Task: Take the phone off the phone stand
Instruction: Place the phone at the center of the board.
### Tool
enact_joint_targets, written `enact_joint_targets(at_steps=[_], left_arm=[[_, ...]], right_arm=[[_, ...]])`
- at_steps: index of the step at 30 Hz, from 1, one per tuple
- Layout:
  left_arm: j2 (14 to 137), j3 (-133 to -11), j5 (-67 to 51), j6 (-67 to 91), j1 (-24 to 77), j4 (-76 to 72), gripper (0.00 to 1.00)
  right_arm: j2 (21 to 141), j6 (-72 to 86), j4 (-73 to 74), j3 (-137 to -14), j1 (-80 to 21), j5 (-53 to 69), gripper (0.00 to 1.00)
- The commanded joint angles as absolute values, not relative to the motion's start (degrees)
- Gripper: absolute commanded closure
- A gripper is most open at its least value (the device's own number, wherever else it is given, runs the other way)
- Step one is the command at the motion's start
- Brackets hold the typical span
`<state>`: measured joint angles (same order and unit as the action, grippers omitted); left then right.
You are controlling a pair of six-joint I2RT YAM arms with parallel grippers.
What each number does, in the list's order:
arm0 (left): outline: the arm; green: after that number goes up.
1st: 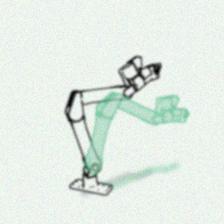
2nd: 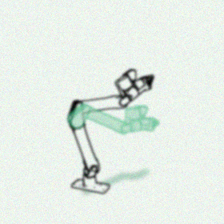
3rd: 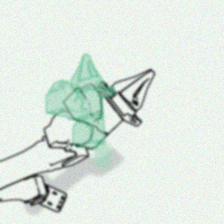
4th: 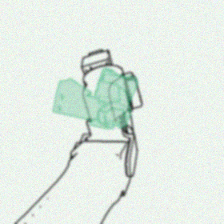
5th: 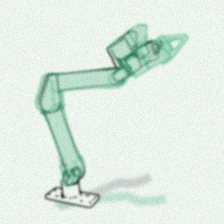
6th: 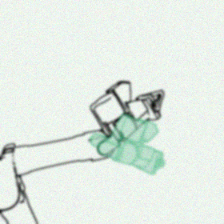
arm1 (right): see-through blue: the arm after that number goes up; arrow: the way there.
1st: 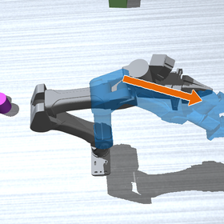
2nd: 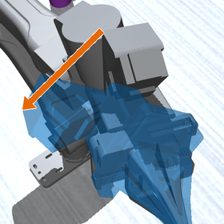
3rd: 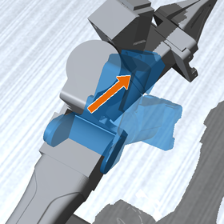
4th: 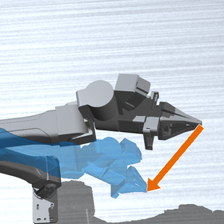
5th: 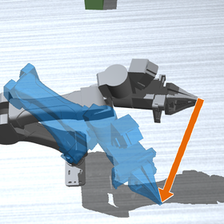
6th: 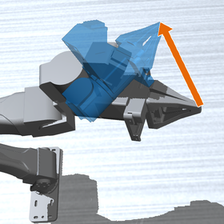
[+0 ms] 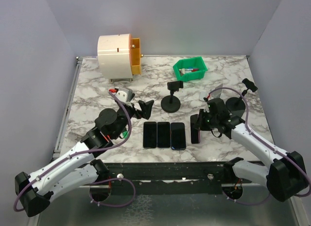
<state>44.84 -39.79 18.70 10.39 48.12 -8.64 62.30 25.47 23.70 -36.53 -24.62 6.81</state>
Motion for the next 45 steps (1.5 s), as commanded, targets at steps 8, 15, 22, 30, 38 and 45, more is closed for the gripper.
enact_joint_targets(at_steps=[8,15,22,30,38,45], left_arm=[[44.5,-37.3,17.9,11.8,48.2,-6.4,0.01],[46.8,-38.5,17.2,12.5,48.2,-4.1,0.01],[46.7,-38.5,17.3,12.4,48.2,-4.0,0.01],[46.4,-38.6,16.7,12.5,48.2,-3.8,0.01],[46.4,-39.4,15.2,13.1,48.1,-2.7,0.01],[45.7,-39.2,15.1,13.0,48.0,-2.8,0.01]], right_arm=[[66.4,26.0,20.4,-36.0,-24.3,7.6,1.0],[68.2,27.0,19.3,-35.0,-24.3,9.1,1.0],[70.6,27.6,20.5,-34.8,-22.5,11.4,1.0],[73.5,28.3,22.7,-34.7,-20.5,12.6,1.0],[76.3,27.9,23.3,-35.1,-20.5,12.7,1.0],[77.0,28.6,23.6,-35.2,-20.5,11.3,0.99]])
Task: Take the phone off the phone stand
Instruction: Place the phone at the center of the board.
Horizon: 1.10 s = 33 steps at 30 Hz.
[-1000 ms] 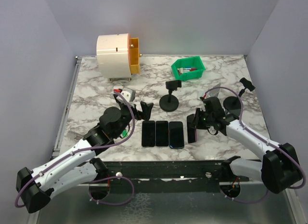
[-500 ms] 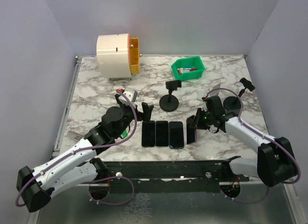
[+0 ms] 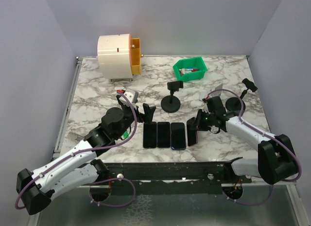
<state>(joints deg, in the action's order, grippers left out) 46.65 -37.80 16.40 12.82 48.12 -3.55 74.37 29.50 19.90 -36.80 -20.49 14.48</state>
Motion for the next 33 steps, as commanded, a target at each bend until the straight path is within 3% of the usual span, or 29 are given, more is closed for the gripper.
enact_joint_targets(at_steps=[1,16,33], left_arm=[[45.7,-39.2,15.1,13.0,48.0,-2.7,0.01],[45.1,-39.3,14.9,13.3,48.0,-2.3,0.01],[44.8,-39.4,14.4,13.4,47.9,-2.2,0.01]], right_arm=[[76.9,28.7,23.7,-35.2,-20.5,10.8,0.97],[77.8,29.6,24.3,-35.3,-20.5,8.8,0.73],[77.9,30.8,24.6,-35.2,-20.5,5.7,0.61]])
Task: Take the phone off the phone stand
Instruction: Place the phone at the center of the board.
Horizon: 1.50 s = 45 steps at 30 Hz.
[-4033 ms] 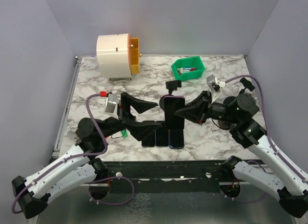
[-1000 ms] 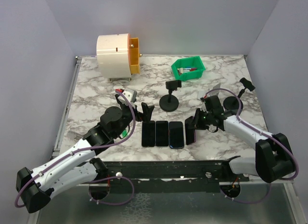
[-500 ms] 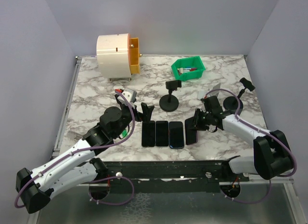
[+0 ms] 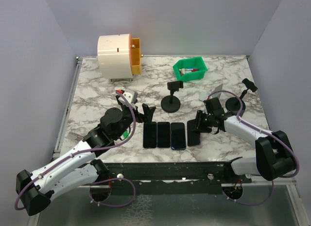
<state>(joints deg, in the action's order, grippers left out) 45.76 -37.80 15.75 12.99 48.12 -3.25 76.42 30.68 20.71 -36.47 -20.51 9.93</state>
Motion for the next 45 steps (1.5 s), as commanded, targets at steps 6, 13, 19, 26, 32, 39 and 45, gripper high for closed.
enact_joint_targets(at_steps=[6,13,19,26,32,39,45], left_arm=[[44.9,-39.5,14.5,13.4,47.9,-2.0,0.01],[44.9,-39.6,14.4,13.4,47.9,-1.9,0.01],[45.0,-39.6,14.4,13.4,47.9,-1.9,0.01],[44.9,-39.7,14.3,13.4,47.9,-1.8,0.01],[44.8,-39.7,14.2,13.4,47.9,-1.7,0.01],[44.7,-39.7,14.0,13.4,47.9,-1.6,0.01],[45.1,-39.6,13.5,13.4,47.9,-1.8,0.01]], right_arm=[[78.3,31.0,25.0,-35.6,-20.5,4.2,0.56],[78.5,31.5,25.4,-35.7,-20.5,3.1,0.54],[79.0,32.0,25.6,-35.7,-20.4,2.0,0.52],[79.8,33.0,26.3,-36.0,-20.4,0.3,0.47],[79.8,33.7,26.9,-36.1,-20.4,-1.8,0.45],[77.8,34.4,26.4,-35.7,-20.3,-3.3,0.45],[74.9,34.9,21.5,-33.8,-17.4,3.2,0.45]])
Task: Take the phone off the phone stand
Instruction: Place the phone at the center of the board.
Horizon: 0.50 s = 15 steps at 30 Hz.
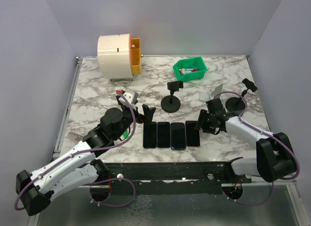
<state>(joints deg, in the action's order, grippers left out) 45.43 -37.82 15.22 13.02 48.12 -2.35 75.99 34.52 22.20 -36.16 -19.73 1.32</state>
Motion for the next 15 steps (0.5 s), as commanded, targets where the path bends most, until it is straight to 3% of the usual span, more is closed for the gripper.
enact_joint_targets(at_steps=[1,15], left_arm=[[45.1,-39.6,13.5,13.4,47.9,-1.8,0.01],[46.4,-39.6,14.2,12.8,47.9,-1.8,0.01]], right_arm=[[74.9,34.9,20.8,-33.6,-16.8,4.8,0.45],[76.3,32.4,15.0,-31.7,-15.9,11.7,0.49]])
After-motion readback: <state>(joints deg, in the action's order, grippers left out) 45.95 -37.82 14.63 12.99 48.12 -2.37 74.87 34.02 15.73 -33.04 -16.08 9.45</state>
